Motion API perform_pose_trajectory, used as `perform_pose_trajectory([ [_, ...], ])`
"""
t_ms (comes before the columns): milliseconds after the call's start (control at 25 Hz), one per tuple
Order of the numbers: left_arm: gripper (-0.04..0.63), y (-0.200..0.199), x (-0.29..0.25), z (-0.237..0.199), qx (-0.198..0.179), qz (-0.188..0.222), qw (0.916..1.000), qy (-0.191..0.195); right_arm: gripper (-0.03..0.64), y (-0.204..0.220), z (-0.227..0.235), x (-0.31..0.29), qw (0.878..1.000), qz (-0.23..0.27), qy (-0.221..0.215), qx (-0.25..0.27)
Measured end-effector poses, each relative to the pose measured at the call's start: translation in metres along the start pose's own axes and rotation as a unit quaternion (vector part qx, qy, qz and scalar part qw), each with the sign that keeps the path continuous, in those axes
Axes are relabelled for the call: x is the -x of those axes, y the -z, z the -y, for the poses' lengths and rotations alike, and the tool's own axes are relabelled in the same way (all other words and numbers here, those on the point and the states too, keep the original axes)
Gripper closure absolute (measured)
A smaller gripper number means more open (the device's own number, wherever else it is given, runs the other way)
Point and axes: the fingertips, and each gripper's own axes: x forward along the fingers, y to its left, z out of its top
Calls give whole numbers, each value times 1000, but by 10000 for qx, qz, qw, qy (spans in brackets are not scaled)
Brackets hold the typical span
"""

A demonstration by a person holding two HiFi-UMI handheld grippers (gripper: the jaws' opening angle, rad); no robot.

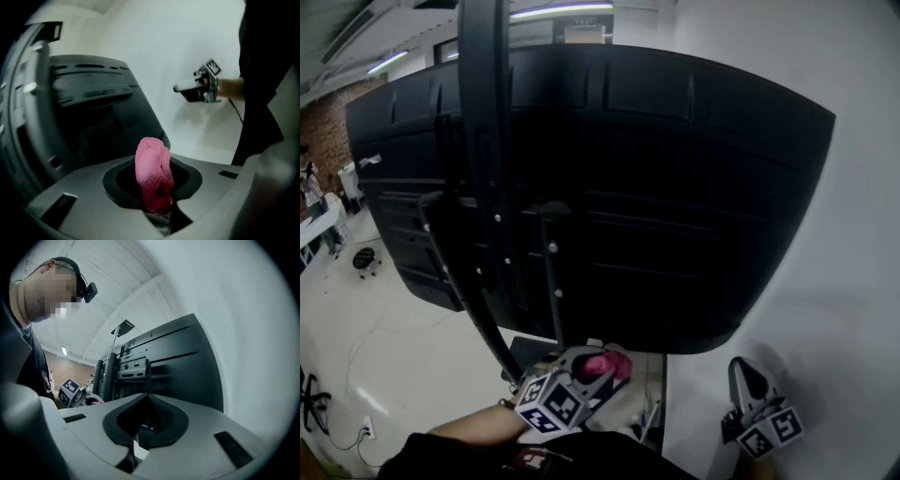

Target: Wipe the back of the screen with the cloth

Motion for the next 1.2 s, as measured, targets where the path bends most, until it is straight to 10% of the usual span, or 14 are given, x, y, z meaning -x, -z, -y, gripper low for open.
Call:
perform_pose_trajectory([
  [80, 495, 42, 89, -45, 1218, 433, 9915, -168, 614, 24, -50, -45, 9991, -180, -383, -12],
  [320, 495, 141, 249, -119, 2954, 1500, 9435, -44, 614, 59, -220, -153, 9933, -278, -1083, -307],
  [560, 495, 212, 299, -151, 3961, 1637, 9035, 63, 614, 83, -300, -210, 9892, -576, -1254, -492],
  [1200, 495, 168, 249, -128, 4042, 1837, 8959, 157, 615, 70, -241, -190, 9887, -538, -1299, -527],
])
